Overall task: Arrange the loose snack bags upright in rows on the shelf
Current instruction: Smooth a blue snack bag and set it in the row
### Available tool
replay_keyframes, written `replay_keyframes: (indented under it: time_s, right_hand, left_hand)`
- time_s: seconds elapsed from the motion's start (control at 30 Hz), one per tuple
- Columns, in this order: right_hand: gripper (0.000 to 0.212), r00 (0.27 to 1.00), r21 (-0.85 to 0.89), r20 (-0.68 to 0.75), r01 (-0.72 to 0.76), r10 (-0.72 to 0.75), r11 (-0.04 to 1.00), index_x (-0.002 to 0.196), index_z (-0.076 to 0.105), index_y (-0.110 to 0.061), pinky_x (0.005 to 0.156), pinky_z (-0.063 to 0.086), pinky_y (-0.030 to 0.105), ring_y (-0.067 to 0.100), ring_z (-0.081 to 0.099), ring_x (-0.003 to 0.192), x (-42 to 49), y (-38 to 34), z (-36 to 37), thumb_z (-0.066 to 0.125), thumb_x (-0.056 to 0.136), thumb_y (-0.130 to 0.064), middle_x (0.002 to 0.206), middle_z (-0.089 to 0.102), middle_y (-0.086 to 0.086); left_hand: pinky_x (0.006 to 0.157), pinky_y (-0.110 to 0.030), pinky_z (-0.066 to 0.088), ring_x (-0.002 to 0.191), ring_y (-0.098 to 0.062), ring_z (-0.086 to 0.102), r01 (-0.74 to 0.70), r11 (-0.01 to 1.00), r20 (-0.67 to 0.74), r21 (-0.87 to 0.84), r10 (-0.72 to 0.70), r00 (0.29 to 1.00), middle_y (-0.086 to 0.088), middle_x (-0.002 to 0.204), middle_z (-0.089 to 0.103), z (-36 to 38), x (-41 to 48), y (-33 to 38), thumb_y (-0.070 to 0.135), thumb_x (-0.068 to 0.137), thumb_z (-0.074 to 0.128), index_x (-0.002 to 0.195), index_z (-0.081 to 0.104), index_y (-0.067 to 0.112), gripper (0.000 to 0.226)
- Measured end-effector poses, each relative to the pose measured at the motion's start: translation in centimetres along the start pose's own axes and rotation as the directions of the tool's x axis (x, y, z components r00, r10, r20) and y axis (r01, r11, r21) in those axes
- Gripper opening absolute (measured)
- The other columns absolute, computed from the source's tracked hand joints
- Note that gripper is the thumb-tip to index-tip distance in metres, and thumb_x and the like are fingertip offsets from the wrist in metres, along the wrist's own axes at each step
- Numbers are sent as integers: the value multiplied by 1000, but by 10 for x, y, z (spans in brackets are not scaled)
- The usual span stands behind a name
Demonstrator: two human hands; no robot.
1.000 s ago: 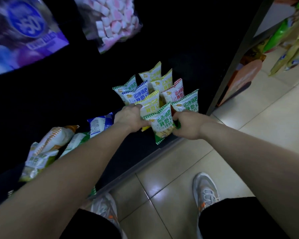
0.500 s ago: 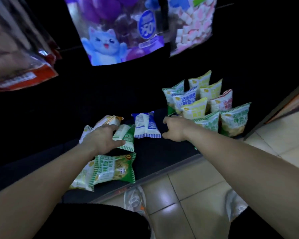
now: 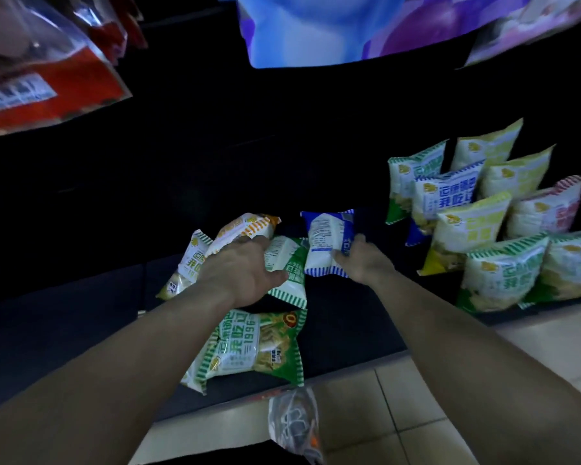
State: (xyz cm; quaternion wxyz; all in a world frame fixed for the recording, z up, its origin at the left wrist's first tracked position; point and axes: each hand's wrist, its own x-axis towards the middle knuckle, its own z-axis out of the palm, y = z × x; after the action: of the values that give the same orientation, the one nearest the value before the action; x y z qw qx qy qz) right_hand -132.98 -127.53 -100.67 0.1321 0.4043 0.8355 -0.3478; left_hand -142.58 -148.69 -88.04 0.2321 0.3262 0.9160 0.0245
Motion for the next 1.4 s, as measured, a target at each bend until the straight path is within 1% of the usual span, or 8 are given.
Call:
replay_keyframes:
  time_s: [0.13, 0.33, 0.53, 0.8, 1.03, 1.13, 1.23, 1.4]
  right_hand:
    - [73, 999, 181, 28, -28, 24, 983, 134, 33, -11, 81, 50, 42, 35, 59, 108, 4, 1, 4, 66, 86, -54, 127, 55, 14]
    - [67, 968, 36, -142, 212, -205, 977, 132, 39, -18, 85, 51, 40, 29, 57, 101, -13, 14, -7, 78, 78, -13, 126, 40, 9]
    - [21, 848, -107, -290, 431, -443, 896, 110, 58, -15, 69, 51, 36, 26, 60, 83, -29, 11, -36, 67, 91, -18, 105, 58, 8]
    - [9, 834, -162, -274, 451, -479, 878, 100, 62, -19, 48, 44, 29, 15, 60, 56, -79, -1, -119, 61, 98, -28, 75, 66, 6]
    - [4, 791, -203, -255, 518, -556, 831, 95, 58, -28, 55, 49, 23, 0, 64, 59, -164, 20, -187, 58, 100, -27, 74, 68, -1]
    - [11, 789, -185, -268, 521, -553, 833, 90, 60, -27, 59, 55, 34, 0, 66, 60, -193, 29, -195, 57, 100, -29, 69, 67, -9]
    - [17, 787, -162, -293, 519, -543, 839, 86, 59, -27, 61, 56, 37, 0, 66, 62, -209, 40, -194, 55, 100, -35, 76, 68, -7]
    - [11, 795, -179, -232, 531, -560, 828, 91, 61, -31, 68, 55, 42, 14, 67, 69, -218, 45, -198, 58, 98, -38, 79, 70, 3]
  left_hand:
    - [103, -44, 43, 132, -25, 45, 16, 1000, -4, -17, -16, 1000, -4, 150, 42, 1, -1, 1, 63, 85, 60, 150, 32, 23, 82]
    - [103, -43, 44, 134, -22, 43, -3, 1000, -23, -26, 2, 1000, -2, 150, 41, -1, -6, 11, 61, 85, 60, 150, 32, 25, 80]
    - [102, -45, 44, 131, -26, 46, -4, 999, -42, -51, 2, 999, -4, 147, 45, -7, -4, 16, 58, 85, 62, 147, 37, 22, 76]
    - [100, -44, 47, 127, -26, 50, -64, 990, -151, -122, 46, 988, -3, 144, 46, -29, -5, 36, 58, 80, 68, 144, 42, 25, 77]
    - [110, -39, 35, 138, -20, 33, -417, 893, -274, -170, 363, 890, 5, 151, 37, -54, -38, 82, 50, 67, 84, 149, 31, 38, 99]
    - [102, -27, 37, 130, -11, 43, -528, 806, -242, -267, 474, 846, 8, 142, 47, -58, -56, 105, 47, 63, 88, 143, 43, 36, 93]
    - [87, -36, 56, 100, -7, 65, -506, 732, -184, -457, 479, 858, 9, 111, 68, -55, -66, 119, 39, 58, 93, 123, 57, 32, 74]
    - [68, -35, 58, 84, -11, 67, -479, 784, -192, -394, 440, 877, 8, 95, 66, -48, -65, 132, 37, 57, 94, 95, 56, 25, 55]
